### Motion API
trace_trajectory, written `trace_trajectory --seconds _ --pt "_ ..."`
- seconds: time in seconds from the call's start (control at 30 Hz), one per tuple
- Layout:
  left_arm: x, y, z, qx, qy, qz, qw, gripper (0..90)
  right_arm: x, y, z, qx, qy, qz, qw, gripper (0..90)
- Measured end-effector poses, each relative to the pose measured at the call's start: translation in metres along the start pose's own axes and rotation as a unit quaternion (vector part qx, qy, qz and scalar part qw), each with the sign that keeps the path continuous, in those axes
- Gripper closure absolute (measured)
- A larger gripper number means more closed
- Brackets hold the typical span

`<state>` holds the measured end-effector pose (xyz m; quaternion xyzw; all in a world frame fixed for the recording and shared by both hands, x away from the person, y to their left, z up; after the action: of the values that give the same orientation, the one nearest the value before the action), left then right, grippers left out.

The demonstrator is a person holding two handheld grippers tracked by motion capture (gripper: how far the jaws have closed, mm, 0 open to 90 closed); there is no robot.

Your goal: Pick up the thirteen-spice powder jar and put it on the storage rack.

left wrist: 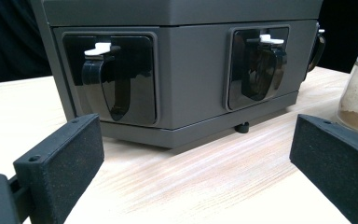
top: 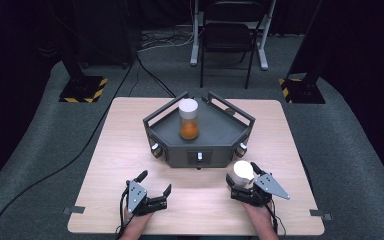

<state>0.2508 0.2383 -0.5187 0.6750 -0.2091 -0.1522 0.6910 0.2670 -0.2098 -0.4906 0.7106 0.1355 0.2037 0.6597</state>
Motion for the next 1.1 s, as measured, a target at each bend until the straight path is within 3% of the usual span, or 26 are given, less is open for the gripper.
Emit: trace_trajectory --seconds 0.3,0.53,1.1 --pt "0.0 0.0 0.0001 0.0 0.0 0.0 1.0 2.7 -0.001 0.0013 0.0014 0.002 -0.001 -0.001 1.0 8.5" --pt "-0.0002 -0.0002 -0.0006 -0.001 -0.003 0.002 1.0 2.6 -0.0039 0.0018 -0.0008 -0.006 -0.005 -0.002 1.0 28.1" --pt "0.0011 -0.0003 -0.0033 -0.01 -0.008 -0.002 0.9999 2.4 -0.005 0.0042 -0.0026 -0.006 -0.009 -0.006 0.9999 29.6"
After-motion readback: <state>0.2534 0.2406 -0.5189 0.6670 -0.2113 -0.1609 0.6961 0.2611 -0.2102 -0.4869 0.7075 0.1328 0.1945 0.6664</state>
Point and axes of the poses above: each handheld gripper's, and its own axes: x roughly forward along the jaws, y roughly out of its top, z roughly to its right, the point moved 6 cm from there along x, roughly forward along the jaws, and after that the axes turned 12 degrees about z, right-handed, at the moved point
